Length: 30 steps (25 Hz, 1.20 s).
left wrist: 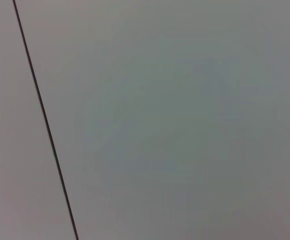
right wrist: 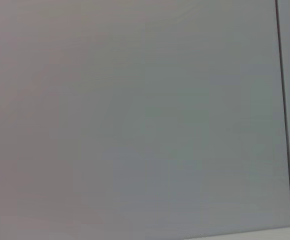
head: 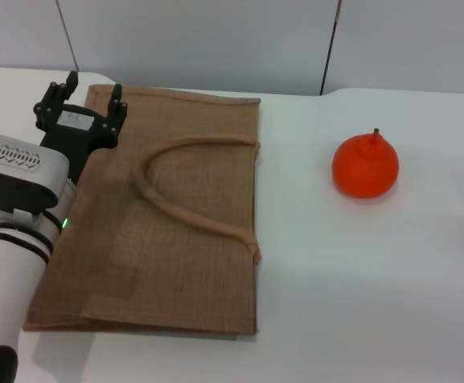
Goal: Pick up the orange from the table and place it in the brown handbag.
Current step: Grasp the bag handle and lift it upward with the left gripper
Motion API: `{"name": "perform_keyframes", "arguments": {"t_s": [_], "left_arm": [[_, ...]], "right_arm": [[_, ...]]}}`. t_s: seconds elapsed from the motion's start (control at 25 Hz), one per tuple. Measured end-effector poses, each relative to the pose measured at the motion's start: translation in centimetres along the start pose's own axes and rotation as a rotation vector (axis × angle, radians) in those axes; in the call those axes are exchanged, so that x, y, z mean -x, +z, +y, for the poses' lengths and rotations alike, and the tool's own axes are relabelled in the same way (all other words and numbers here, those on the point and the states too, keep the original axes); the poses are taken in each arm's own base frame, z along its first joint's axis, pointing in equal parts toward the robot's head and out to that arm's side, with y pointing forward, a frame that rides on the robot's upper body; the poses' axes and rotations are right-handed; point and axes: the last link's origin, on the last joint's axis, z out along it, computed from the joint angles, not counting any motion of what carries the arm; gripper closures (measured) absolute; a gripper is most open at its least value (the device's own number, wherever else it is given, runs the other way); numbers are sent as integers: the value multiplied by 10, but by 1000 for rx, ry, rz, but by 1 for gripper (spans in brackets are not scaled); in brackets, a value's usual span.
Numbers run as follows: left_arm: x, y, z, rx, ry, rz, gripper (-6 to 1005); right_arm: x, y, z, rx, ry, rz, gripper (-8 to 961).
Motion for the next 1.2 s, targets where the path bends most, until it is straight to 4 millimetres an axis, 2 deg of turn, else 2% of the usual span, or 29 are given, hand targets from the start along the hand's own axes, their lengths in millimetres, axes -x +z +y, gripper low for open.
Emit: {"name": "perform_keyframes", "arguments": {"t_s": [0.48, 0.84, 1.2], "left_arm": [[-1, 1, 0, 1, -3, 3, 367], [-4, 6, -2, 21, -214, 10, 368], [-5, 14, 5, 75, -250, -46, 369]], "right_arm": [[1, 4, 1, 4, -2, 8, 102], [-1, 5, 3, 6, -1, 19, 101], [-4, 6, 2, 1, -3, 43, 101]]}}
